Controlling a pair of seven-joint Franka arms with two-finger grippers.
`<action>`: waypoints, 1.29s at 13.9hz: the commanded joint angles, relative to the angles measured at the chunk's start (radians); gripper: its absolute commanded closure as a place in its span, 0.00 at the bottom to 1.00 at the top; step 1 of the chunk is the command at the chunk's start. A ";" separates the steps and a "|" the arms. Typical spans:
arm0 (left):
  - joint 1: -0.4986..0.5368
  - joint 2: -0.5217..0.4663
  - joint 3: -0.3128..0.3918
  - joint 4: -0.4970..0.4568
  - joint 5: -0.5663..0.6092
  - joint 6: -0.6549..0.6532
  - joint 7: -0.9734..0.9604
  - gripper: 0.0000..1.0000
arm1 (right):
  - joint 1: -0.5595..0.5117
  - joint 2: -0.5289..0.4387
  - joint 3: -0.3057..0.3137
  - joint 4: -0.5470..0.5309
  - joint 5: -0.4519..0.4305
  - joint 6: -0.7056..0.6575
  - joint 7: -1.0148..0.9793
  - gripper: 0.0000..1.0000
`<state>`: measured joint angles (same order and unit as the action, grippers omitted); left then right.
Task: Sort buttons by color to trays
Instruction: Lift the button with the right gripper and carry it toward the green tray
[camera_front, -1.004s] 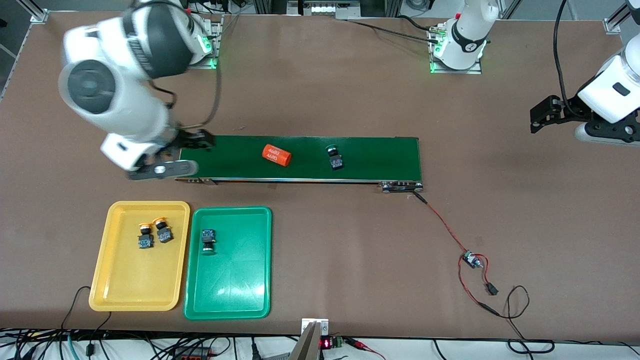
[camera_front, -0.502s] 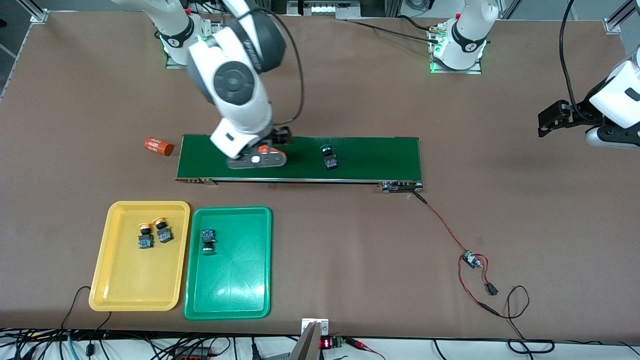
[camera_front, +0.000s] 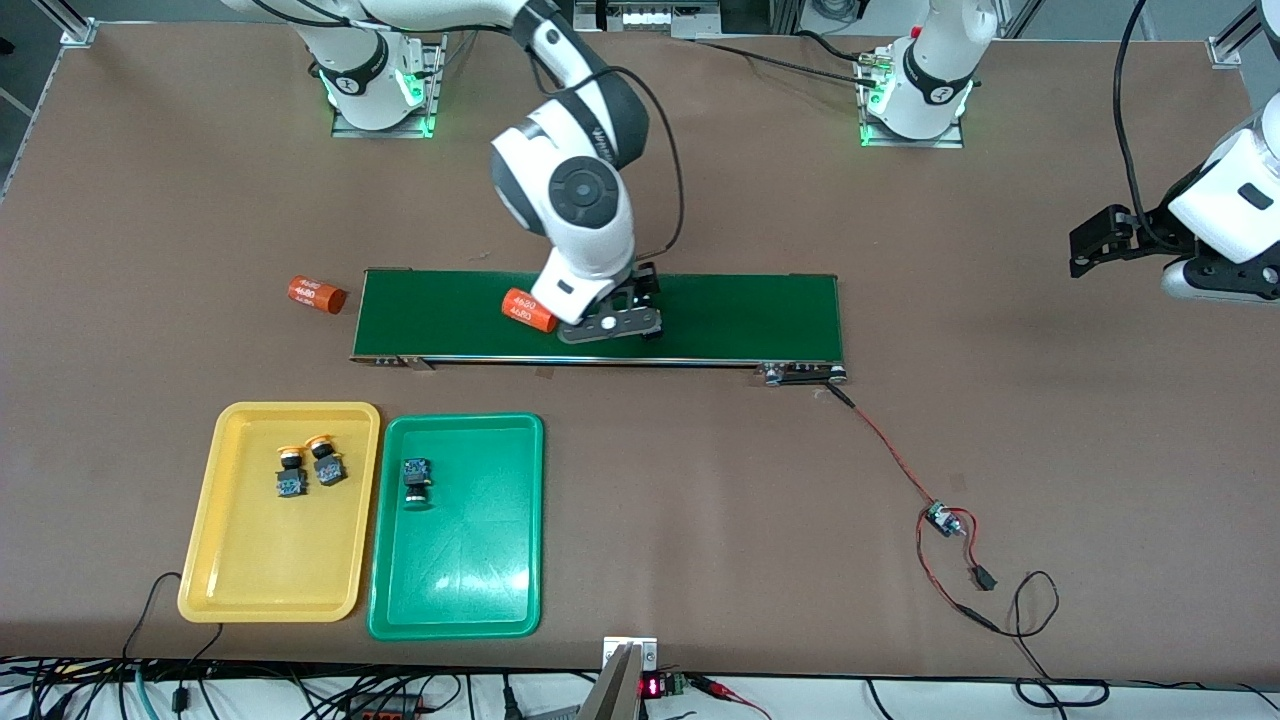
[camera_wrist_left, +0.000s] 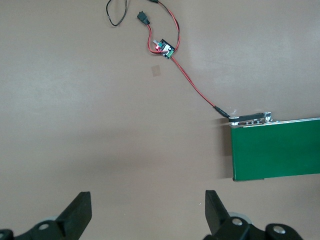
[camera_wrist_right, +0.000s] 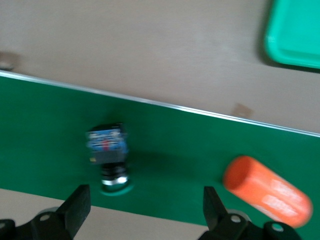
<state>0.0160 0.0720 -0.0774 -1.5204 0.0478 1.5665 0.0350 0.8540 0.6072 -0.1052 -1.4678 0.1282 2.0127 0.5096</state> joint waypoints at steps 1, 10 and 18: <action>0.001 -0.004 -0.005 0.002 0.012 0.006 0.022 0.00 | 0.016 0.020 0.009 0.021 0.021 0.015 -0.028 0.00; 0.002 -0.004 -0.005 0.002 0.007 0.004 0.017 0.00 | -0.009 0.091 0.013 0.021 0.018 0.037 -0.025 0.00; -0.002 -0.004 -0.005 0.002 0.006 0.003 0.014 0.00 | -0.044 0.118 0.012 0.020 0.021 0.097 -0.025 0.62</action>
<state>0.0142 0.0720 -0.0812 -1.5203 0.0478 1.5678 0.0351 0.8133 0.7091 -0.0986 -1.4664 0.1344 2.1071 0.5003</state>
